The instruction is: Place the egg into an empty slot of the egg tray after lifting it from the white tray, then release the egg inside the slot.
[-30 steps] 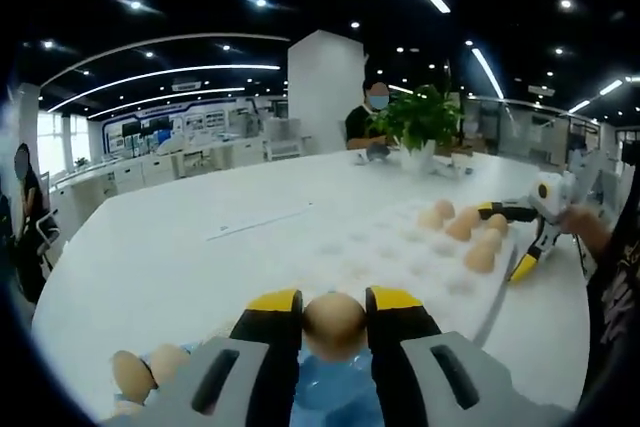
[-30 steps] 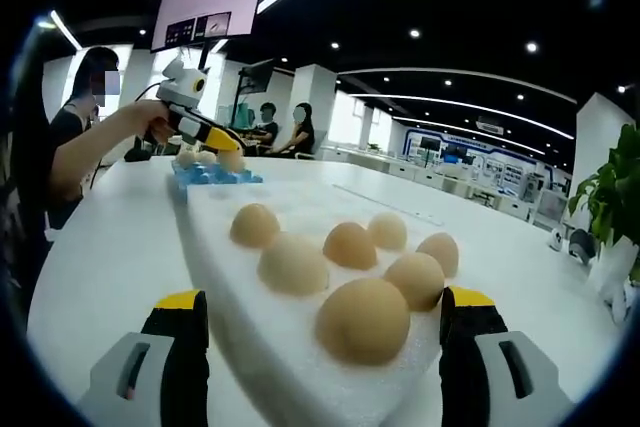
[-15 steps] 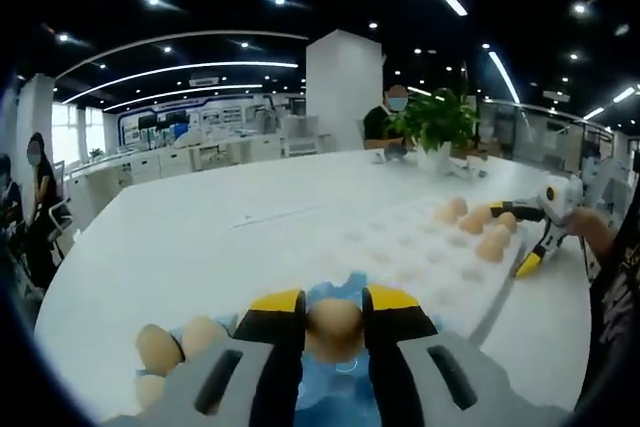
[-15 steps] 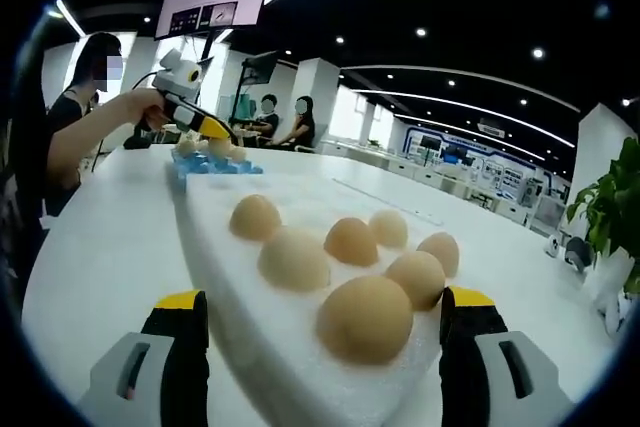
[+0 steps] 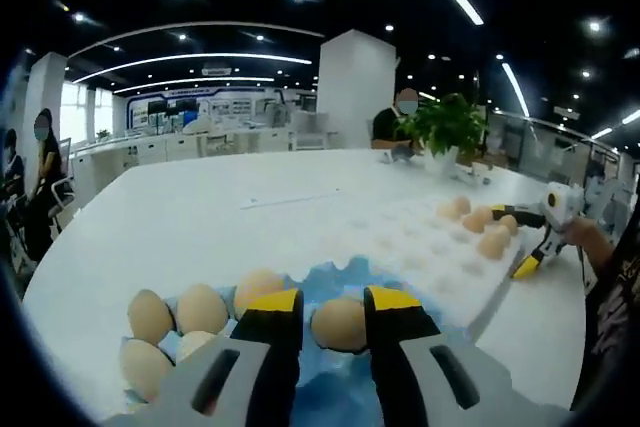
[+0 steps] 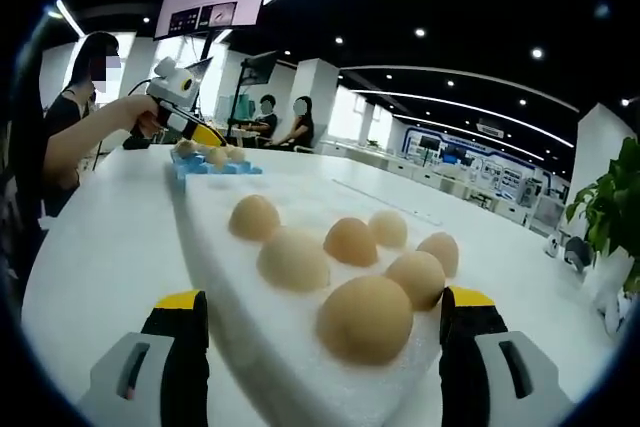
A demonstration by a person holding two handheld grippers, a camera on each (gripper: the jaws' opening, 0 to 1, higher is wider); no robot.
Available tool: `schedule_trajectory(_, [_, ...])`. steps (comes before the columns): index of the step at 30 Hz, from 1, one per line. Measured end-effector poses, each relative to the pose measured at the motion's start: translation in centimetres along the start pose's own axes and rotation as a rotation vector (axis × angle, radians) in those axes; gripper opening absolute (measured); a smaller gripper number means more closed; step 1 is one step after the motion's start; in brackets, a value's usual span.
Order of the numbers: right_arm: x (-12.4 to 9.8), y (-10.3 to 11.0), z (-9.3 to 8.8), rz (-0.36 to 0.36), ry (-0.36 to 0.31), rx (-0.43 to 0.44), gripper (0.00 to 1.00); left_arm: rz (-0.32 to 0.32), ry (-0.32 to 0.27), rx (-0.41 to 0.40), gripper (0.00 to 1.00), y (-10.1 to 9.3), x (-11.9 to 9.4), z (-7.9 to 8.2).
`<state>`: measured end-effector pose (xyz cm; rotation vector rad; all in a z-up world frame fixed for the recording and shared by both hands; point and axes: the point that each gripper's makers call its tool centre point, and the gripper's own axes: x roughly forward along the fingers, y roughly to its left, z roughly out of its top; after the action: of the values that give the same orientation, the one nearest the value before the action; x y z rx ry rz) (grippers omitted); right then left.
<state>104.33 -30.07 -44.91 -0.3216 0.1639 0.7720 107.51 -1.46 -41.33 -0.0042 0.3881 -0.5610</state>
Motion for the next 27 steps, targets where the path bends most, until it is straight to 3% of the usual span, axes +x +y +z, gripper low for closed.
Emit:
schedule_trajectory(3, [0.0, 0.0, 0.0, 0.0, -0.001, 0.0, 1.0, -0.019, 0.029, -0.022, 0.38, -0.7, 0.9, -1.0])
schedule_trajectory(4, [0.0, 0.0, 0.0, 0.0, -0.002, 0.0, 1.0, -0.016, -0.015, 0.016, 0.38, -0.7, 1.1, -0.4])
schedule_trajectory(5, [0.0, 0.0, 0.0, 0.001, -0.002, 0.0, 1.0, -0.009, -0.005, -0.004, 0.39, -0.8, 1.0, -0.6])
schedule_trajectory(8, [0.0, 0.0, 0.0, 0.001, -0.004, -0.001, 1.0, 0.005, -0.007, -0.026, 0.36, -0.4, 1.1, -0.4])
schedule_trajectory(11, [0.0, 0.0, 0.0, 0.002, -0.006, -0.001, 1.0, 0.045, -0.006, 0.055, 0.32, -0.1, 1.2, -0.6])
schedule_trajectory(18, [0.0, 0.0, 0.1, 0.003, -0.008, -0.002, 1.0, 0.043, -0.001, 0.101, 0.37, -0.6, 1.6, -0.7])
schedule_trajectory(22, [0.0, 0.0, 0.1, 0.004, -0.008, -0.002, 1.0, 0.057, -0.011, 0.112, 0.31, -0.2, 1.4, -0.6])
schedule_trajectory(27, [-0.1, 0.1, 0.1, 0.005, -0.008, -0.003, 1.0, 0.03, -0.04, 0.096, 0.28, -0.6, 0.9, -0.1])
